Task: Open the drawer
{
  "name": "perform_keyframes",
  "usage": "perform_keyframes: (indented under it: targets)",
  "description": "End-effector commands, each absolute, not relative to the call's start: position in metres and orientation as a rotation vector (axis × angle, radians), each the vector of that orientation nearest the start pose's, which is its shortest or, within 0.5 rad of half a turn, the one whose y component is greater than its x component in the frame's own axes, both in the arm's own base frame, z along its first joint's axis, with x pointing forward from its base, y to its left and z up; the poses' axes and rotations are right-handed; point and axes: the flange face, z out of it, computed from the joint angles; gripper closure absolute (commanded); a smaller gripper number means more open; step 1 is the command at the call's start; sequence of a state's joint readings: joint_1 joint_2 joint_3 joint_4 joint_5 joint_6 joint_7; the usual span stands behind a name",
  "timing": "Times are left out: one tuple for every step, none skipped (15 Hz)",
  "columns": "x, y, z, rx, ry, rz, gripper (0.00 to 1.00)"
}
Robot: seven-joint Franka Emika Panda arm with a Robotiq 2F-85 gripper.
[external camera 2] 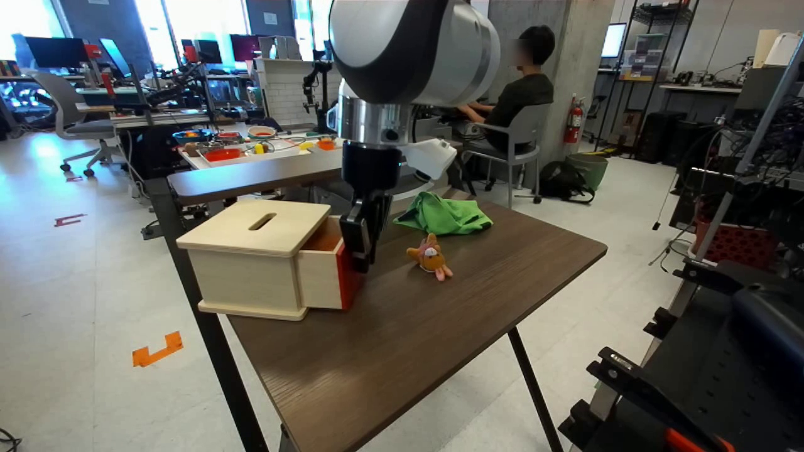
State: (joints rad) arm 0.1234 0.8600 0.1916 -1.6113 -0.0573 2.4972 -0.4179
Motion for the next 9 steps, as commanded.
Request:
perform_keyframes:
  targets:
    - [0.654,0.160,0.126,-2.894,-1.019,-0.015,0.93]
    - [0.652,0.158,0.126,-2.894,-1.018,-0.011,0.93]
    - [0.651,0.156,0.127,-2.894,-1.019,-0.009,0.93]
    - [0.650,0.154,0.128,-2.890,-1.022,-0.012,0.93]
    - [0.649,0.153,0.127,-2.892,-1.024,-0.014,0.93]
    - [0.648,0.151,0.126,-2.889,-1.022,-0.007,0.93]
    - [0.646,0.151,0.125,-2.889,-1.016,0.002,0.93]
    - [0.644,0.149,0.124,-2.886,-1.006,0.008,0.93]
    - [0.642,0.148,0.123,-2.882,-1.007,0.023,0.48]
